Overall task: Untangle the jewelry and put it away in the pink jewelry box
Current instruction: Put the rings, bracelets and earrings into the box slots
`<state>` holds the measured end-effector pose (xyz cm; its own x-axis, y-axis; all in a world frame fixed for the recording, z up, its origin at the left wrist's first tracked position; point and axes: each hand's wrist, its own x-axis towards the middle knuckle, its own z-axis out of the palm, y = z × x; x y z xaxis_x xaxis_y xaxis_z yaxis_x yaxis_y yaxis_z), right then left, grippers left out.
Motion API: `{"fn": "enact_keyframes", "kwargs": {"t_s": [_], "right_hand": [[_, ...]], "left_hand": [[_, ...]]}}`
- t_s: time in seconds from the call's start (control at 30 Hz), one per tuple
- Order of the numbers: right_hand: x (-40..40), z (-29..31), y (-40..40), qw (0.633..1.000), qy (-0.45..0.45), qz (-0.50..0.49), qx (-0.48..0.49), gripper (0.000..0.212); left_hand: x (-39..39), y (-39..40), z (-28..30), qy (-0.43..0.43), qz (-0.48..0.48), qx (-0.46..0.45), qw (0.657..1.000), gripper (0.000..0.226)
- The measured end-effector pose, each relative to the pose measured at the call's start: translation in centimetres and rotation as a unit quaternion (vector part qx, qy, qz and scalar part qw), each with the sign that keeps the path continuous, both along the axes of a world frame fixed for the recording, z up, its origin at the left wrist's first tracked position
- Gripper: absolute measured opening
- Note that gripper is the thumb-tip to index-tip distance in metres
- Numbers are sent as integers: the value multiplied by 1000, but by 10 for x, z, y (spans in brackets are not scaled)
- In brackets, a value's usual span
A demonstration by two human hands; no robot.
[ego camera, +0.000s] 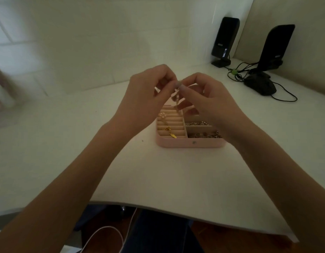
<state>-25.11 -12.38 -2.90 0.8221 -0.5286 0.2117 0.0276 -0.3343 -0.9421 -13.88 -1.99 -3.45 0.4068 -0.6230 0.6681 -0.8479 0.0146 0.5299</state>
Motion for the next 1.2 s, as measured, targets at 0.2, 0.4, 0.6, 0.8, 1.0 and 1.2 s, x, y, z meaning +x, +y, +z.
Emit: {"fn": "enact_keyframes", "kwargs": {"t_s": [0.2,0.4,0.6,0.8,1.0,1.2], "right_hand": [[-11,10,-5,998,-45,-31,12,9],[-7,2,-12,998,6,-30,61,17],[-1,-13,-17,994,46,-11,103,12],[1,1,-29,986,165,19,23,8],[37,-12,-36,942,267,-26,-200,9],[53,-17,-39,909,295,-19,-293,13]], "left_hand": [[-1,-11,0,-4,-3,6,1000,8],[2,-16,-13,31,-24,33,999,8],[5,-15,-24,67,-34,38,996,10],[22,-8,-23,115,0,-5,993,12],[44,-6,-38,131,35,54,989,8],[53,-4,-56,125,35,105,986,10]]}}
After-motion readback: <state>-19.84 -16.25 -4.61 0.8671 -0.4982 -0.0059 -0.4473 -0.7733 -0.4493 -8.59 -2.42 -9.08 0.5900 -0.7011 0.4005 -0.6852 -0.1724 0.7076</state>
